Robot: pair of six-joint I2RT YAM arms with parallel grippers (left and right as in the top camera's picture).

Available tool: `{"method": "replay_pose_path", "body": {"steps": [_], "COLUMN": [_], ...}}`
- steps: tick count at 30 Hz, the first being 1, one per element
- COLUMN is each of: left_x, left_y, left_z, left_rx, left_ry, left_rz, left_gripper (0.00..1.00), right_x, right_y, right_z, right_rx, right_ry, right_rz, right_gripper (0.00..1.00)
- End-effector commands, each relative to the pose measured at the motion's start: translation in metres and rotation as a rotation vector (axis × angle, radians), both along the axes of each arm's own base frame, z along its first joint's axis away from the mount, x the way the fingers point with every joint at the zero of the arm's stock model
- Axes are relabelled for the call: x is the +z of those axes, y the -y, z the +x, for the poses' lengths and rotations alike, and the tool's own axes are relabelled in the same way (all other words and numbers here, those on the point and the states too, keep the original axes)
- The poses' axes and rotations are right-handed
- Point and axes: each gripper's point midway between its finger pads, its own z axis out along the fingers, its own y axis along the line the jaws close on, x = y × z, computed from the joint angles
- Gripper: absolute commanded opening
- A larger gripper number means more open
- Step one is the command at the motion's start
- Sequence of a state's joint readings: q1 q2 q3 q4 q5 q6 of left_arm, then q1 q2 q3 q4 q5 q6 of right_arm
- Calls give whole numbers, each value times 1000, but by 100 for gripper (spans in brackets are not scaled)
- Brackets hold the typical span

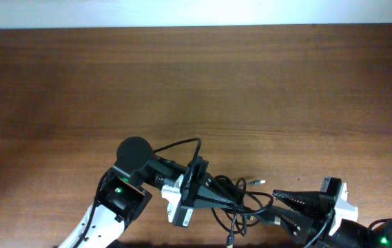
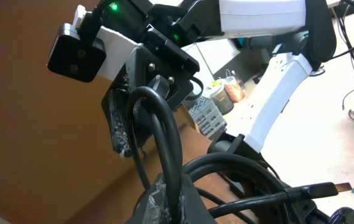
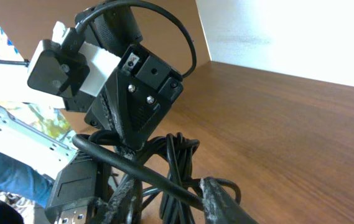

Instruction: Untangle cables

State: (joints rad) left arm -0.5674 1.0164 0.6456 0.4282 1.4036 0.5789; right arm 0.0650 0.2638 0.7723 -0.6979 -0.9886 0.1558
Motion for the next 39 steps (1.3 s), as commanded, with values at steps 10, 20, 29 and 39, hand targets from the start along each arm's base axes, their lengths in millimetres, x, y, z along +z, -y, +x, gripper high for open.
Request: {"method": "replay_pose_path", "body": {"steps": [10,20,29,39], "left_x": [11,13,-3,-33], "left_y": [-1,-1,6,-1], "left_z": [-4,-4,28,65], "left_rx": [-25,-25,155,360], "left_ry": [-78,-66,-200,-363], "left_rz": [26,19,83,190], "left_gripper": [0,0,0,0], "right_x": [5,3,1,1], "right_y": [-4,-4,-4,-4], "right_z": [-8,-9,-9,-9], "right_rx": [74,80,79,79], "right_ry": [255,239,228,228], "right_rz": [-121,-120,-118,-119], "right_gripper": [46,4,4,4]}}
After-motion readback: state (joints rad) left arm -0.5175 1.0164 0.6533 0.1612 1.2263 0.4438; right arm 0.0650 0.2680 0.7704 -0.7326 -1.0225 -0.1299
